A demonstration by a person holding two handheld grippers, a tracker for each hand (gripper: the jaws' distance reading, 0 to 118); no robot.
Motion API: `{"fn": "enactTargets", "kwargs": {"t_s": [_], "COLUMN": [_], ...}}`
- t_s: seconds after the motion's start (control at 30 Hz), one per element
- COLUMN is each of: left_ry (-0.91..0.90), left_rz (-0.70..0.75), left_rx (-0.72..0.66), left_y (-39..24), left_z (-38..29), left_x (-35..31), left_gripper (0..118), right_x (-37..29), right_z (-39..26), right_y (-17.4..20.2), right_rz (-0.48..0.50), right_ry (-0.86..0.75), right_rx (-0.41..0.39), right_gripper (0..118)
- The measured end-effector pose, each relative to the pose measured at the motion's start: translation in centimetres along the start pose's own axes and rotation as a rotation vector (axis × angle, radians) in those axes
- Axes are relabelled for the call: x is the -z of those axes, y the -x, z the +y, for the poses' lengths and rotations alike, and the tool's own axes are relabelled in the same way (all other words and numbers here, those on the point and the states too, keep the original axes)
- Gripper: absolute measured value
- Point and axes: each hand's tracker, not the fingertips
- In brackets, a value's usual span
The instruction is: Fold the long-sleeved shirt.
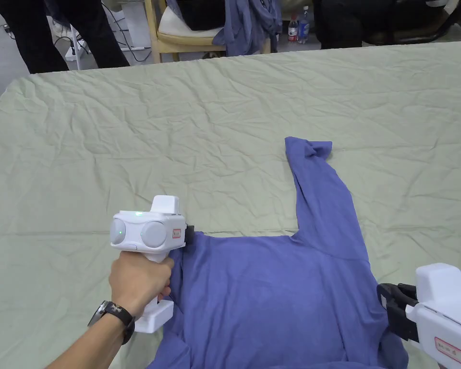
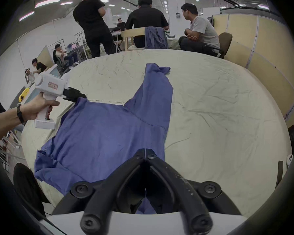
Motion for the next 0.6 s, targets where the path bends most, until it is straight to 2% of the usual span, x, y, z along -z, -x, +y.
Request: {"fn": "enactTargets", "kwargs": {"t_s": [0.17, 0.2, 0.23, 0.27, 0.3, 0.43, 0.53, 0.6], "left_ry": [0.007, 0.007, 0.012, 0.012, 0.012, 0.012, 0.007, 0.003], "left_rz": [-0.063, -0.073, -0.076, -0.076, -0.075, -0.066, -0.066, -0.060], "left_rx": [-0.012, -0.032, -0.047, -0.044, -0.042, -0.048, -0.058, -0.050], "left_y": [0.6, 0.8, 1.3, 1.3, 1.3, 0.9, 0.8, 0.6], "left_z": [-1.7, -1.7, -1.6, -1.6, -1.6, -1.8, -1.9, -2.0], "left_x": [-0.5, -0.5, -0.2, -0.2, -0.1, 0.2, 0.3, 0.3], "left_gripper": [2, 2, 2, 2, 2, 2, 2, 2], "right_x": [0.9, 1.4, 2.2, 3.2, 4.5, 9.5, 12.8, 15.0], "right_z": [2.7, 3.8, 4.8, 5.8, 6.7, 9.0, 9.0, 8.5], "right_y": [-0.6, -0.8, -1.2, -1.6, -2.2, -3.9, -3.8, -3.2], "right_rz": [-0.012, -0.034, -0.044, -0.067, -0.085, -0.069, -0.042, -0.015], "right_ry": [-0.022, -0.024, -0.013, 0.015, 0.051, 0.163, 0.216, 0.301], "right_rx": [-0.015, -0.030, -0.032, -0.034, -0.021, 0.048, 0.070, 0.072], "right_gripper": [2, 7, 22, 57, 75, 73, 61, 59]}}
